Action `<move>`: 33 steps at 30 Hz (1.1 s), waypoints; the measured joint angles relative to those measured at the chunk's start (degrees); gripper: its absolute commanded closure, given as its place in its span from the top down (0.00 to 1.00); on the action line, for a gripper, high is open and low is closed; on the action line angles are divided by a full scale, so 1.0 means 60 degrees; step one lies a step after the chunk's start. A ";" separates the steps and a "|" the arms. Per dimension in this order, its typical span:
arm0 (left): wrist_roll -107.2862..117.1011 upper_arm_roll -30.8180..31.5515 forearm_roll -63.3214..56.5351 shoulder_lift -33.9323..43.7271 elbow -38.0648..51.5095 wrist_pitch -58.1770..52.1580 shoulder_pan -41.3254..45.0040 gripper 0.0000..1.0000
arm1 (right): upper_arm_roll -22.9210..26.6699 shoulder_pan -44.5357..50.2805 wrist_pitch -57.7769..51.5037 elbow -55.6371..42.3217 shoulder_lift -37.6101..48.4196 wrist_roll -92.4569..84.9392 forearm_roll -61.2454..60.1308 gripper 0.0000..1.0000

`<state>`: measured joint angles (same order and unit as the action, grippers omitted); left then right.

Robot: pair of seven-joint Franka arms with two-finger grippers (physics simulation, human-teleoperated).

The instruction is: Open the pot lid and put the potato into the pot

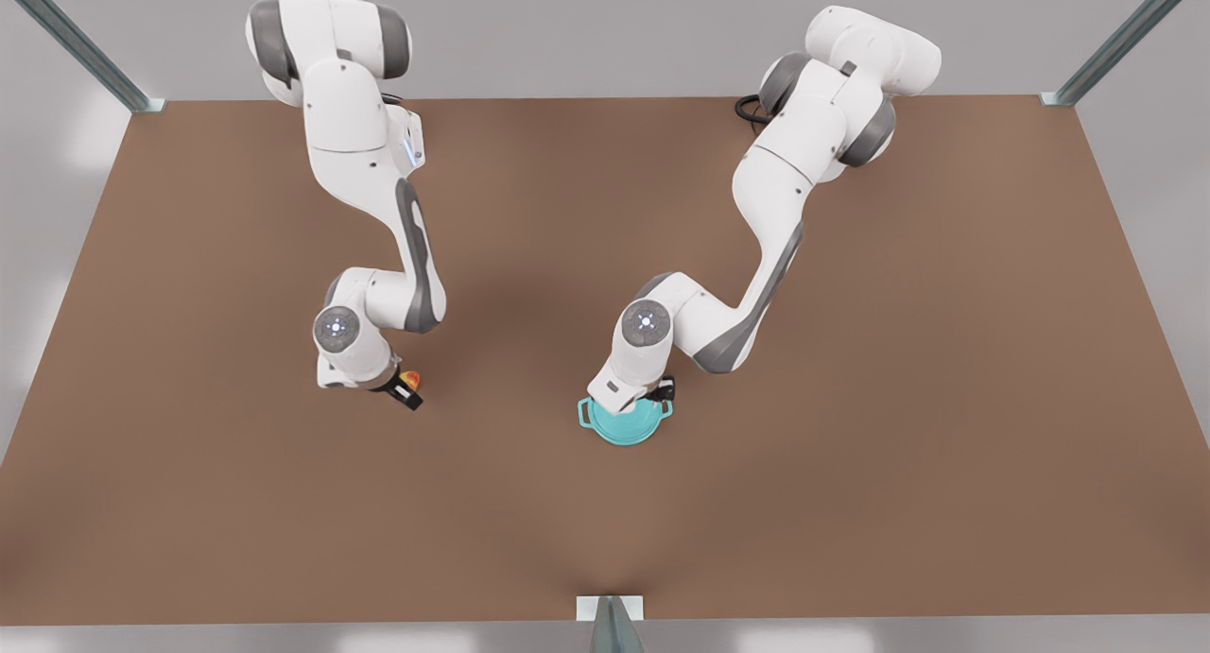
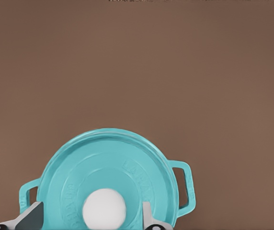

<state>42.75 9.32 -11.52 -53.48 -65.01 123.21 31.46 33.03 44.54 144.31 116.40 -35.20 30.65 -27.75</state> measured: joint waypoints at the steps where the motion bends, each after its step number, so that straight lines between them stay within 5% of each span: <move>1: 0.0069 0.0000 -0.0048 -0.0027 0.0003 0.0044 0.0000 1.00 | 0.0000 0.0010 0.0036 0.0055 -0.0036 0.0049 -0.0037 1.00; 5: 0.0309 -0.0001 -0.0160 -0.0190 -0.0004 0.0228 0.0000 0.97 | -0.0004 0.0018 0.0300 0.0364 -0.0071 0.0215 -0.0116 1.00; 6: 0.0362 -0.0008 -0.0177 -0.0212 0.0000 0.0269 -0.0002 0.65 | -0.0013 0.0032 0.0360 0.0412 -0.0067 0.0251 -0.0146 1.00; 7: 0.0412 -0.0011 -0.0189 -0.0220 0.0002 0.0300 -0.0006 0.47 | -0.0020 0.0114 0.0410 0.0452 -0.0063 0.0284 -0.0216 1.00; 12: 0.0672 -0.0006 -0.0275 -0.0183 0.0016 0.0200 -0.0015 0.30 | -0.0029 0.0446 0.0568 0.0495 -0.0078 0.0432 -0.0561 1.00; 16: 0.0561 0.0077 -0.0163 0.0166 0.0397 -0.0647 -0.0711 0.30 | 0.0010 0.0476 0.0628 0.0504 -0.0088 0.0521 -0.0690 0.99; 22: -0.0531 0.0006 0.0068 -0.0918 0.0509 -0.0798 -0.3801 0.32 | 0.0028 0.0430 0.0667 0.0532 -0.0088 0.0618 -0.0739 0.77; 23: -0.0719 -0.0012 0.0086 -0.1165 0.0511 -0.0570 -0.3992 1.00 | 0.0029 0.0424 0.0670 0.0536 -0.0088 0.0631 -0.0742 0.76; 27: -0.1560 0.0064 0.0205 -0.1115 0.0785 -0.0288 -0.4367 1.00 | 0.0030 0.0429 0.0679 0.0591 -0.0088 0.0677 -0.0742 0.72; 31: -0.2625 0.1041 0.0671 0.0519 0.1135 -0.1929 -0.5641 1.00 | 0.0021 0.0439 0.0684 0.0644 -0.0088 0.0712 -0.0742 0.71; 33: -0.3119 0.1145 0.0994 0.2318 0.0607 -0.2990 -0.6199 1.00 | 0.0016 0.0443 0.0685 0.0654 -0.0088 0.0727 -0.0742 0.67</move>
<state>24.04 16.18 -5.55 -39.57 -61.37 105.27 -5.73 33.13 47.20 148.42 120.32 -35.73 35.01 -32.20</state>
